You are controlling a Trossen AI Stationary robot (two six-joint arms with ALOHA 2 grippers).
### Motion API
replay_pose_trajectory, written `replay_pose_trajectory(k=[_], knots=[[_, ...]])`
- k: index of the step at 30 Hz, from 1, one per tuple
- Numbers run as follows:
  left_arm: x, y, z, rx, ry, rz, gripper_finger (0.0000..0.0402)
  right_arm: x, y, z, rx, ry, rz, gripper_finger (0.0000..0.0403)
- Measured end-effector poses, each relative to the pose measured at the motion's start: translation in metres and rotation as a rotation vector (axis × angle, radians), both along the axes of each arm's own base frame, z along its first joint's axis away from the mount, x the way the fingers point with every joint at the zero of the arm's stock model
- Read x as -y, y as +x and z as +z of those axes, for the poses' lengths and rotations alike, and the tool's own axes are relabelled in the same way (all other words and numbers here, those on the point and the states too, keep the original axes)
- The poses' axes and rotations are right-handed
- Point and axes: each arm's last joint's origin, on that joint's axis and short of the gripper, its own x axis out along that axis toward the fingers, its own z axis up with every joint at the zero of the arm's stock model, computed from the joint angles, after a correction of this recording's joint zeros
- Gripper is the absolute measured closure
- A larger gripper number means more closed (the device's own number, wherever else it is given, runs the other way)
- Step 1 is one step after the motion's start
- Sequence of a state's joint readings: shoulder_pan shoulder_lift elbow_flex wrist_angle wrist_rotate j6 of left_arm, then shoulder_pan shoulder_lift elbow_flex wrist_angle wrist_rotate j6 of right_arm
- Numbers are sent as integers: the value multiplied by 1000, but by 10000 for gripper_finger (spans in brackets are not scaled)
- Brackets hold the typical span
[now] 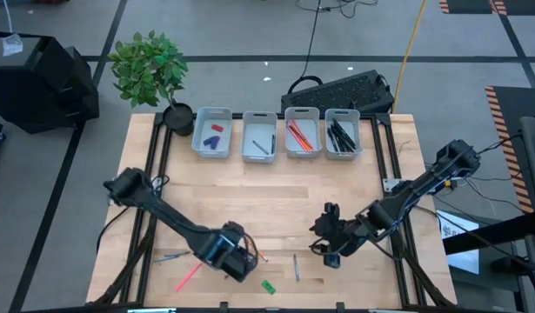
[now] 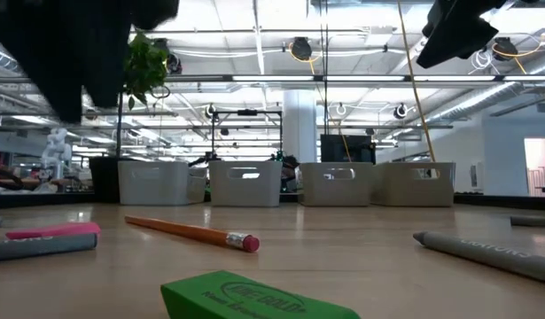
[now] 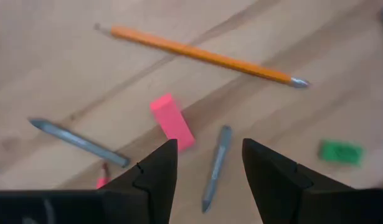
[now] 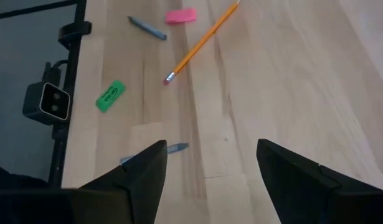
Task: Sort crayons/erasers/pens/pencils in bins
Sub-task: Put the pink eraser into the top left gray bin
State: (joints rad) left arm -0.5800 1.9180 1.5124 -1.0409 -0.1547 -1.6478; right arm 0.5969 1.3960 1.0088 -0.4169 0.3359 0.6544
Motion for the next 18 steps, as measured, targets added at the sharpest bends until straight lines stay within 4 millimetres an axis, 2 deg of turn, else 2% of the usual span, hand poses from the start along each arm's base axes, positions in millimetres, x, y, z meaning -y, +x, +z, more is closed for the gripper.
replay_pose_trajectory(k=[8,14,18], knots=[[3,11,-48,-97,50,200,218,1,1,0,-12,20,13,163],[2,14,-64,-120,72,300,218,2,2,0,-24,59,-6,163],[3,13,-68,-138,67,342,218,1,1,0,-36,87,-7,163]])
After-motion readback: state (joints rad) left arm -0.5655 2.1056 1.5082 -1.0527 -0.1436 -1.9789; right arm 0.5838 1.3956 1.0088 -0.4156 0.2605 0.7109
